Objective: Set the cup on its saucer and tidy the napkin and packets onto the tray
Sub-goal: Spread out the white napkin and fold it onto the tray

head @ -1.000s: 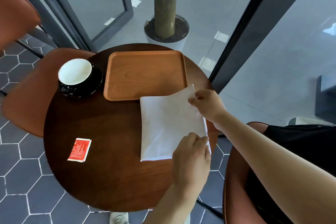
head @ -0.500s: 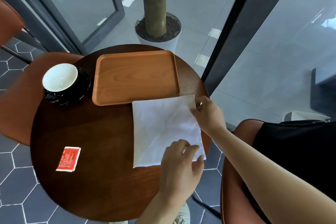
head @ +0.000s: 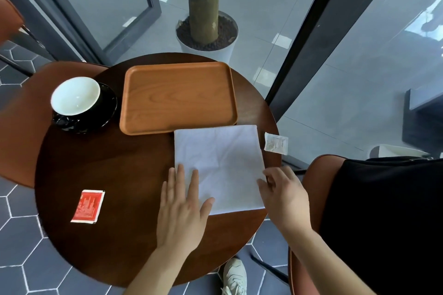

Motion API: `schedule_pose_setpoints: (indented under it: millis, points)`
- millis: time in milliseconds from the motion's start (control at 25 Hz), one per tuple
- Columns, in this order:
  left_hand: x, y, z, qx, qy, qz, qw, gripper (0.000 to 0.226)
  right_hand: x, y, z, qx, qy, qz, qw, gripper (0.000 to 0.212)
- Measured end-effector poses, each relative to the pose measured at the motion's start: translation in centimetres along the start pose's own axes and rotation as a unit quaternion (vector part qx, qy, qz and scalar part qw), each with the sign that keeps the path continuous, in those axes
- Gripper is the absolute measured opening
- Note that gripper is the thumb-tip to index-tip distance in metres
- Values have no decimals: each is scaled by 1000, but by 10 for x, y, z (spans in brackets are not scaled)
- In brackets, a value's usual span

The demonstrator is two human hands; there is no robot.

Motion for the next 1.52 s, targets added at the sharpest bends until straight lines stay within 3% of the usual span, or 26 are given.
schedule_pose_setpoints:
  millis: [240, 480, 600, 720, 880, 1240, 1400, 1520]
  points:
    - [-17, -15, 5, -78, 81, 99, 989, 40, 9, 16, 15, 67, -35, 9, 997, 24]
    - [-23, -28, 2, -161, 2, 190, 968, 52, 8, 19, 21, 92, -68, 18, 993, 31]
    - [-17, -42, 4, -235, -33, 241, 941, 58, 7, 21, 22, 104, -84, 25, 991, 35]
    - [-8, -52, 7, -281, -49, 308, 908, 47, 3, 20, 24, 109, -81, 7, 991, 35]
    - [3, -57, 13, -337, -35, 483, 808, 13, 1, 18, 26, 115, -66, -41, 990, 33]
    - [2, -98, 47, -358, 15, 495, 791, 2, 20, -7, 41, 119, -86, -125, 981, 30]
    - [9, -127, 71, -397, 50, 528, 749, 8, 38, -27, 53, 78, -112, -154, 979, 33]
    - [15, -145, 87, -426, 56, 572, 699, 27, 47, -43, 62, 18, -100, -125, 987, 32]
Point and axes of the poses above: each hand's wrist, its own z-axis away from the middle knuckle, its own x-axis out of the palm, y = z × x, the point moved 7 cm from there along -z, towards the middle knuckle, and after that the axes turned 7 degrees about -z, right-handed, at the moved point
